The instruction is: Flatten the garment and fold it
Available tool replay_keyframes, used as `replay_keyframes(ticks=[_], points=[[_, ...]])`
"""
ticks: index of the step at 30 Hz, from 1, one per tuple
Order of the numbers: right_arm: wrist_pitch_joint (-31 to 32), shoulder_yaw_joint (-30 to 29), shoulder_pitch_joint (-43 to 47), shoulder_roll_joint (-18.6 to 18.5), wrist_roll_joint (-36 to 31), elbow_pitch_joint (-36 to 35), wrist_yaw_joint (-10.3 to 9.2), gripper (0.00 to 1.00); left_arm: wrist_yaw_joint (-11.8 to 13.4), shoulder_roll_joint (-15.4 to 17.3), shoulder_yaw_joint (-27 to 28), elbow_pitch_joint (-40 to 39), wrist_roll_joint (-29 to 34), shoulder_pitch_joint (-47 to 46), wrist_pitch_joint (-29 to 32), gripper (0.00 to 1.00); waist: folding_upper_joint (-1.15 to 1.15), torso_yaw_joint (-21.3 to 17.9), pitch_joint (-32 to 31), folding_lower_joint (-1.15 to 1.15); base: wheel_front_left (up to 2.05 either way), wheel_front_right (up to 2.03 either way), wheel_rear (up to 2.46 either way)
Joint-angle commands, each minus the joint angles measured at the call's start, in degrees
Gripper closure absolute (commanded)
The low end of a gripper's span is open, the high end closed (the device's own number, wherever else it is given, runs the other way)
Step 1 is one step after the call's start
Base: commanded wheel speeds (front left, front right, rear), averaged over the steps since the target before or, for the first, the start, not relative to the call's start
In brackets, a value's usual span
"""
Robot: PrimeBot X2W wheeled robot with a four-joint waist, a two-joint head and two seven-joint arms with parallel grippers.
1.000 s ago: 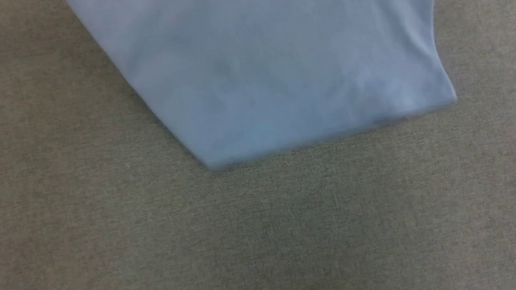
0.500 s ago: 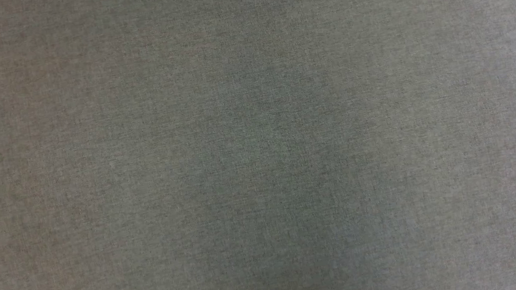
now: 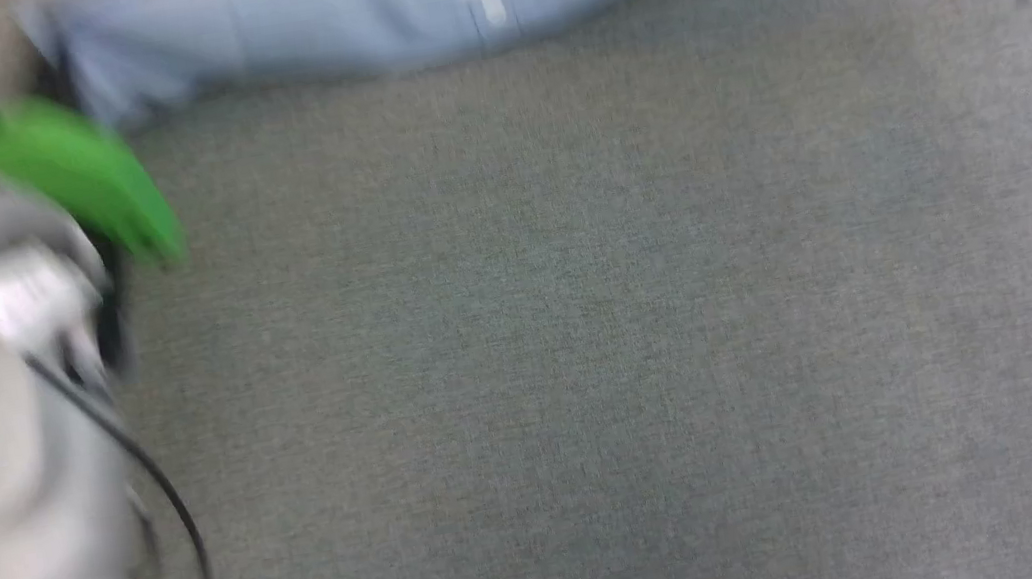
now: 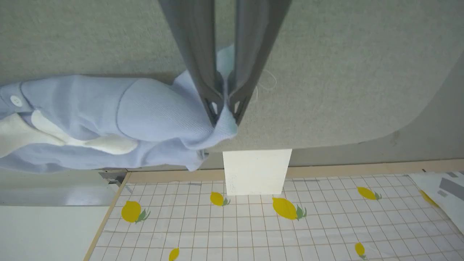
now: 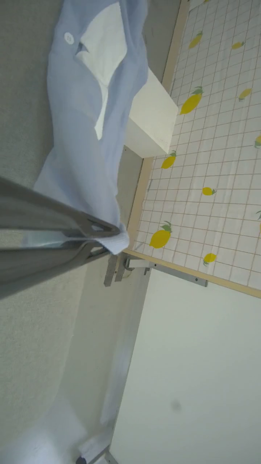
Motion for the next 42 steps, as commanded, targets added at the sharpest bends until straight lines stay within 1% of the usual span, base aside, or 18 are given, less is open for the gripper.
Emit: replay_keyframes(ticks=[1, 3, 7, 8, 10, 13, 16, 20, 22, 25, 27, 29, 33, 35, 36, 37, 38, 42], points=[[1.24, -0.35, 5.48, -1.24, 2.38, -2.78, -0.10, 1.00, -0.18, -1.37, 0.75, -1.85, -2.60, 5.88, 0.97, 1.00, 0.00, 0.90, -5.14, 0.00, 0.00, 0.00, 0.00], [3.86, -1.34, 13.82, -2.14, 4.55, -7.25, -0.10, 1.00, 0.02, -2.94, 1.24, -5.07, -5.66, 14.33, 3.37, 1.00, 0.00, 1.00, -7.11, 0.00, 0.00, 0.00, 0.00], [8.64, -5.07, 28.92, -1.48, 6.42, -15.93, -0.10, 1.00, 1.79, -5.51, 2.59, -13.09, -10.41, 28.89, 6.76, 1.00, 0.00, 0.86, -10.37, 0.00, 0.00, 0.00, 0.00], [10.77, -8.04, 35.47, -0.10, 6.44, -19.96, -0.10, 1.00, 3.14, -6.82, 3.20, -17.14, -12.10, 34.96, 7.74, 1.00, 0.00, 0.97, -11.65, 0.00, 0.00, 0.00, 0.00], [13.05, -11.14, 41.35, 1.86, 5.87, -23.58, -0.10, 1.00, 4.38, -7.49, 3.15, -20.32, -12.80, 40.20, 9.07, 1.00, 0.00, 1.14, -12.73, 0.00, 0.00, 0.00, 0.00], [16.85, -15.62, 48.76, 5.12, 4.08, -27.46, -0.10, 1.00, 5.96, -8.82, 3.15, -23.21, -14.28, 46.03, 10.86, 1.00, 0.00, 1.54, -14.26, 0.00, 0.00, 0.00, 0.00], [21.30, -20.55, 55.02, 9.26, 2.04, -29.63, -0.10, 1.00, 7.83, -9.80, 3.39, -24.27, -15.37, 50.56, 12.57, 1.00, 0.00, 1.79, -15.96, 0.00, 0.00, 0.00, 0.00], [27.55, -26.53, 60.82, 14.40, 0.46, -31.45, -0.10, 1.00, 10.04, -10.29, 4.01, -25.40, -15.98, 54.94, 14.06, 1.00, 0.00, 2.20, -17.04, 0.00, 0.00, 0.00, 0.00], [30.29, -28.49, 62.70, 15.80, -0.05, -31.84, -0.10, 1.00, 10.93, -10.36, 4.26, -25.74, -16.16, 56.74, 14.72, 1.00, 0.00, 2.26, -17.11, 0.00, 0.00, 0.00, 0.00], [32.73, -31.09, 64.47, 16.79, -1.00, -31.28, -0.10, 1.00, 11.98, -10.12, 3.81, -25.99, -16.04, 59.16, 16.54, 1.00, 0.00, 2.48, -17.10, 0.00, 0.00, 0.00, 0.00], [33.63, -32.81, 65.03, 17.05, -1.68, -30.22, -0.10, 1.00, 12.88, -9.26, 3.29, -26.04, -14.79, 60.35, 17.54, 1.00, 0.00, 2.73, -17.09, 0.00, 0.00, 0.00, 0.00], [34.18, -33.58, 65.06, 17.12, -1.05, -28.33, -0.10, 1.00, 13.70, -9.19, 3.13, -26.28, -14.32, 60.96, 18.03, 1.00, 0.00, 2.96, -17.00, 0.00, 0.00, 0.00, 0.00], [33.26, -32.75, 63.78, 17.14, 0.66, -24.07, -0.10, 1.00, 14.13, -9.76, 2.43, -26.93, -14.21, 60.71, 18.25, 1.00, 0.00, 3.30, -16.51, 0.00, 0.00, 0.00, 0.00], [31.83, -32.60, 62.78, 17.15, 1.06, -21.87, -0.10, 1.00, 13.62, -9.66, 2.50, -26.79, -14.63, 60.38, 18.12, 1.00, 0.00, 3.66, -16.35, 0.00, 0.00, 0.00, 0.00], [31.08, -32.49, 62.37, 17.15, 0.96, -20.93, -0.10, 0.58, 12.90, -9.40, 2.82, -26.52, -15.11, 60.33, 17.70, 1.00, 0.00, 3.97, -16.33, 0.00, 0.00, 0.00, 0.00], [30.39, -32.47, 62.07, 17.15, 0.82, -20.52, -0.10, 0.23, 12.39, -9.32, 3.04, -26.35, -15.46, 60.26, 17.26, 1.00, 0.00, 4.23, -16.33, 0.00, 0.00, 0.00, 0.00], [29.60, -32.66, 61.58, 17.15, 1.00, -20.20, -0.10, 0.00, 11.87, -9.25, 3.28, -26.16, -15.85, 60.22, 16.80, 1.00, 0.00, 4.45, -16.36, 0.00, 0.00, 0.00, 0.00], [24.67, -35.01, 59.08, 17.16, 2.57, -21.64, -0.10, 0.00, 10.86, -8.16, 2.97, -25.68, -15.16, 59.74, 16.07, 1.00, 0.00, 5.47, -16.11, 0.00, 0.00, 0.00, 0.00]])
